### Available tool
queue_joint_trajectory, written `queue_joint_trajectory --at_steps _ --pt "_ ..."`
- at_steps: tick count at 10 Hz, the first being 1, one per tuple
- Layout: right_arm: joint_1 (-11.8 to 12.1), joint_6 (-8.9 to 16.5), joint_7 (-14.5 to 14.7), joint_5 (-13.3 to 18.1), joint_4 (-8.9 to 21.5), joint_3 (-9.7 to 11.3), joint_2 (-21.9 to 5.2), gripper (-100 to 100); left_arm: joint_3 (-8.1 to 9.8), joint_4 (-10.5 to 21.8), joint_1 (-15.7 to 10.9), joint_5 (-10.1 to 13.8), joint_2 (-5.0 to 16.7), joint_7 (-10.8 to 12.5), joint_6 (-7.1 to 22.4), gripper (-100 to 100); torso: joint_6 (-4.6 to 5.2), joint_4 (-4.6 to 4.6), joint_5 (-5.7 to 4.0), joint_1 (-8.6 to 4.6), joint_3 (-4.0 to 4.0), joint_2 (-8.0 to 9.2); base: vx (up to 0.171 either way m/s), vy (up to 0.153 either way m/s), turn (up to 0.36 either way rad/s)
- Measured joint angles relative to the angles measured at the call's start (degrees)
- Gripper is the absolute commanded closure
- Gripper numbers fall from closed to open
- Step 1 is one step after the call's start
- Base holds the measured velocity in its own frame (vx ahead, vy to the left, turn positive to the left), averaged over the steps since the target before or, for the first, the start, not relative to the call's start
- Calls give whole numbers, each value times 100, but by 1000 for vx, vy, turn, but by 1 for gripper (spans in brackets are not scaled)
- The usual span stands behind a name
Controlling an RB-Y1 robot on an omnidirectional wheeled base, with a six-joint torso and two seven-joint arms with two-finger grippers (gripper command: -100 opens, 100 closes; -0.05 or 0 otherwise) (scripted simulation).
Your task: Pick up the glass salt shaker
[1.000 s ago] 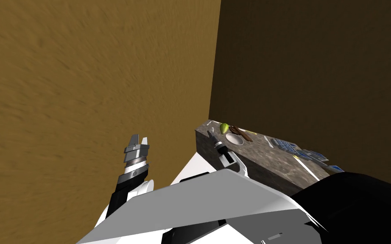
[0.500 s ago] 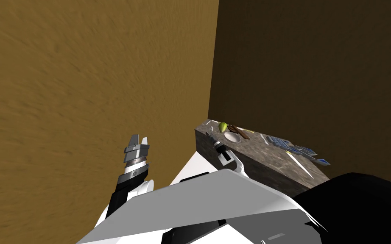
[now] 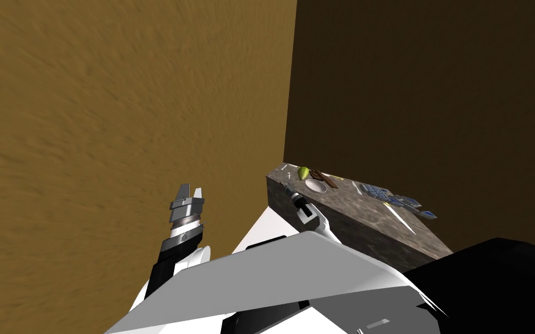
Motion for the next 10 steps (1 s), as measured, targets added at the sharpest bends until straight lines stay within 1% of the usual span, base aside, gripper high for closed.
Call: queue_joint_trajectory --at_steps 1,3,4,5,6,7,8,9,10 --pt "-168 75 153 41 152 36 -39 -100 0 0 0 0 0 0 0 0 0 0 1 4 0 0 -26 27 -22" --pt "-376 111 450 97 509 68 -41 -100 0 0 0 0 0 0 0 0 0 -1 0 1 -2 -4 -20 18 -31" --pt "-429 126 555 106 626 79 -67 -100 0 0 0 0 0 0 0 0 0 -1 0 -2 -2 -4 -14 17 -44" --pt "-555 127 689 123 831 87 -90 -100 0 0 0 0 0 0 0 0 0 -1 0 -2 -4 -7 -12 26 -74" --pt "-724 180 850 146 1004 117 -126 -100 0 0 0 0 0 0 0 0 0 -2 0 1 -5 -9 -6 23 -21" --pt "-790 212 955 155 1160 129 -148 -100 0 0 0 0 0 0 0 0 0 -2 0 0 -5 -9 -5 22 -36" --pt "-919 234 1077 164 1339 144 -179 -100 0 0 0 0 0 0 0 0 0 -2 0 0 -6 -11 -1 16 -23" --pt "-984 266 1165 175 1458 157 -178 -100 0 0 0 0 0 0 0 0 0 -3 0 -2 -6 -11 5 16 -42" --pt "-1123 270 1284 186 1661 160 -185 -100 0 0 0 0 0 0 0 0 0 -3 0 -2 -8 -14 7 16 -15"
